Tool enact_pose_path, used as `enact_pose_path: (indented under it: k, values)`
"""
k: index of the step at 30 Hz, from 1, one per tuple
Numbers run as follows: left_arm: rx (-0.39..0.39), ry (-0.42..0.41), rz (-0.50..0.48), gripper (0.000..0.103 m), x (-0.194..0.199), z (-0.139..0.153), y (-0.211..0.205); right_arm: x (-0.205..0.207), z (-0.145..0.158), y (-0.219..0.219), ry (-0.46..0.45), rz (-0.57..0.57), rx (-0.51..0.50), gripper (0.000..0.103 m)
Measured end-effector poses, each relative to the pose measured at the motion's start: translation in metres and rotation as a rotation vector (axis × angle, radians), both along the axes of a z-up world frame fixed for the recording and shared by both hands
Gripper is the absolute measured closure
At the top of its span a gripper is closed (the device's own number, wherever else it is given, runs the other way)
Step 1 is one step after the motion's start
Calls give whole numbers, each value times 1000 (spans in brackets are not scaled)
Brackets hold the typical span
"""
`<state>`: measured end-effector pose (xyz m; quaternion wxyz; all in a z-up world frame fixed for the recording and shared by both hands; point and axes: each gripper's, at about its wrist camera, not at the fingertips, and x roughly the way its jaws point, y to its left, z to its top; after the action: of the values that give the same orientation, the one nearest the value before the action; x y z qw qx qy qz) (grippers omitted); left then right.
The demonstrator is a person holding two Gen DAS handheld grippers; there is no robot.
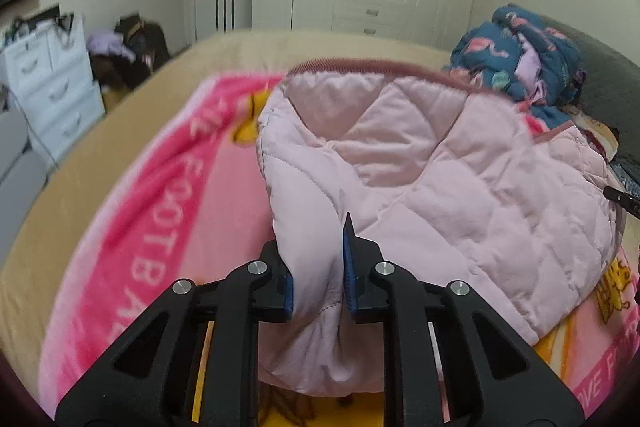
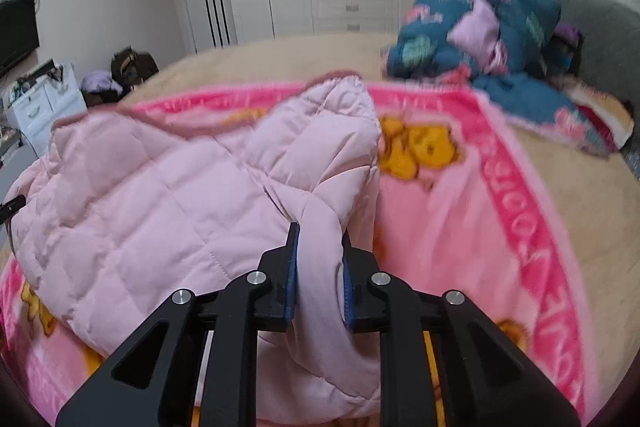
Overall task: Fold large clothes
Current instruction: 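Grasp the bundle edge with both grippers and lift it, then open both grippers and release the bundle onto the blanket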
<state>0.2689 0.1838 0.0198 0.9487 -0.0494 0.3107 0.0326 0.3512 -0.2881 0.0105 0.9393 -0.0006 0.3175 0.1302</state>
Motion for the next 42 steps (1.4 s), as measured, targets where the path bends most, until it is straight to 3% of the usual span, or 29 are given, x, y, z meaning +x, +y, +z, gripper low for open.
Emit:
enact_pose_path:
  k: [7, 12, 25, 35, 39, 41, 42]
  values:
    - [-12, -114, 10, 92, 17, 48, -1, 3, 60, 1, -164, -8, 58, 88]
    - [6, -123, 21, 92, 47, 57, -1, 36, 69, 5, -174, -53, 60, 88]
    - [31, -37, 73, 92, 100, 17, 15, 95, 19, 10, -69, -138, 69, 88]
    - [50, 81, 128, 87, 122, -28, 20, 118, -42, 11, 111, -208, -7, 83]
    - [51, 113, 149, 80, 121, -37, 22, 114, -52, 11, 139, -219, -19, 66]
    - [30, 115, 155, 75, 115, -36, 25, 107, -48, 5, 140, -227, 8, 48]
    - [26, 108, 158, 68, 110, -32, 26, 101, -45, 1, 135, -222, 39, 30]
